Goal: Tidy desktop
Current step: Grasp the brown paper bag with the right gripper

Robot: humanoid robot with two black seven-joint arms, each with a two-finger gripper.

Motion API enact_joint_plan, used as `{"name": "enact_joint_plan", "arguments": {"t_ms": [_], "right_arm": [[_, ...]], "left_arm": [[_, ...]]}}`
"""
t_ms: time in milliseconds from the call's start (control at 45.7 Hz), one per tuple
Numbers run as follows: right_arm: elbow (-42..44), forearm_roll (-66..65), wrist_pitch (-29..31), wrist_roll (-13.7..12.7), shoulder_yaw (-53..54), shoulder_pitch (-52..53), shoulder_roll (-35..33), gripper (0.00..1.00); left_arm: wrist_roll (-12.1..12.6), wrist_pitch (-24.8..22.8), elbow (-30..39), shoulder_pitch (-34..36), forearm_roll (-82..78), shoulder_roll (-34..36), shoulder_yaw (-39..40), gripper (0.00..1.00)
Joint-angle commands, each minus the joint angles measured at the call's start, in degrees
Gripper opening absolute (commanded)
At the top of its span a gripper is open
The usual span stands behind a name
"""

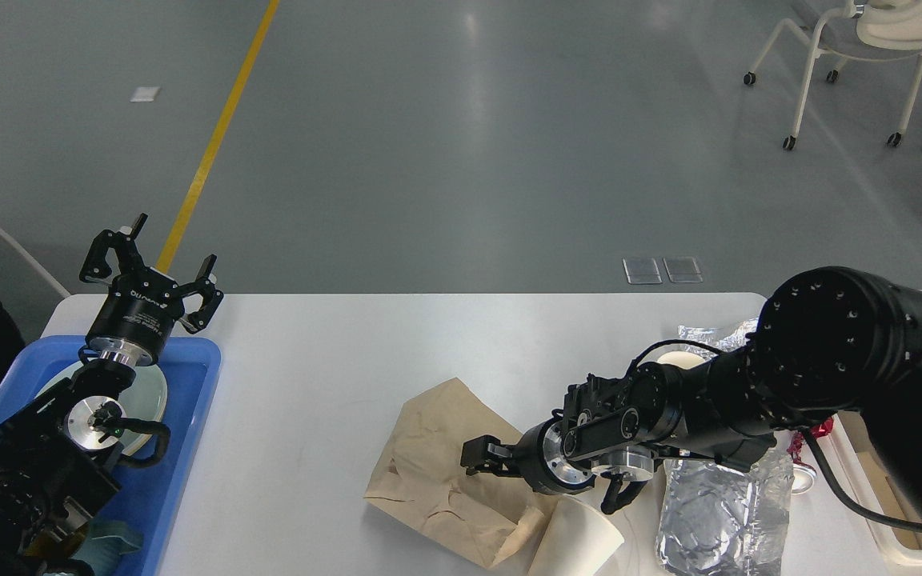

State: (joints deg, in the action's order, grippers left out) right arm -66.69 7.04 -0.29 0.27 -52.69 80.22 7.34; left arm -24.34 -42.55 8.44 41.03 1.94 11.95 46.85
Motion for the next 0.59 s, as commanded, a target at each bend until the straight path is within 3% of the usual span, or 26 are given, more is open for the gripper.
{"name": "enact_joint_plan", "arguments": {"t_ms": [0,175,569], "right_arm": [[0.1,0.1,-0.2,0.0,0.0,-0.5,0.1,0.96],[0.2,0.2,-0.3,0.0,0.0,-1.5,0.1,0.84],[0.4,0.2,0.0,-0.2,-0.4,-1.9,0.5,0.39]], "left_arm": [[0.0,0.0,0.0,-0.1,0.0,0.0,0.0,1.00],[0.0,0.0,0.0,-0.1,0.0,0.0,0.0,1.00],[0.0,0.0,0.0,-0.1,0.0,0.0,0.0,1.00]]}}
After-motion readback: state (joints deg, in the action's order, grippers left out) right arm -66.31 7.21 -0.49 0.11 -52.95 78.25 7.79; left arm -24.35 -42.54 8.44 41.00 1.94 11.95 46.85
